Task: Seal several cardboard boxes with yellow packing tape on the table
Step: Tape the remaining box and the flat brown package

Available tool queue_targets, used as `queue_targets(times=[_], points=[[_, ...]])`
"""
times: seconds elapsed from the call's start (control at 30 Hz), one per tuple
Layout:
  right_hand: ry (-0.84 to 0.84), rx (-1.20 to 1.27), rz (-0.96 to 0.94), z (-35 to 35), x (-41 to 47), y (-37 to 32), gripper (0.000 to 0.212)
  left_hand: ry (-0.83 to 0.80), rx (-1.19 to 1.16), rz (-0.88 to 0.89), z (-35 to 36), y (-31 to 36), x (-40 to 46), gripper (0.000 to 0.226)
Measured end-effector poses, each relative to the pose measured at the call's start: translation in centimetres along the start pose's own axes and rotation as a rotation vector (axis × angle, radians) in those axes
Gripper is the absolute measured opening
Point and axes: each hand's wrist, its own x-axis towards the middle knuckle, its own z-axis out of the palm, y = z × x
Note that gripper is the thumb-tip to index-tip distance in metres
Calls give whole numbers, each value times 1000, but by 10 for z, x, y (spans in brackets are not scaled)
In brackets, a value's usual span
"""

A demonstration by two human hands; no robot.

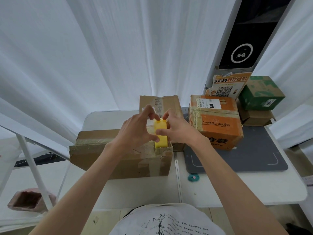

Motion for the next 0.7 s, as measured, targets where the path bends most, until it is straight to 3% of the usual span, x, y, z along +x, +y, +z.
queue_targets(times=[0.13, 0.27, 0.7], points=[[14, -11, 4, 4, 2, 1, 37, 4, -3, -10, -2, -1, 0, 74], [-27, 14, 15, 1, 4, 2, 49, -19, 7, -4, -3, 1, 1, 73], [28, -10, 23, 2, 8, 3, 45, -15, 6, -6, -3, 4, 4, 72]])
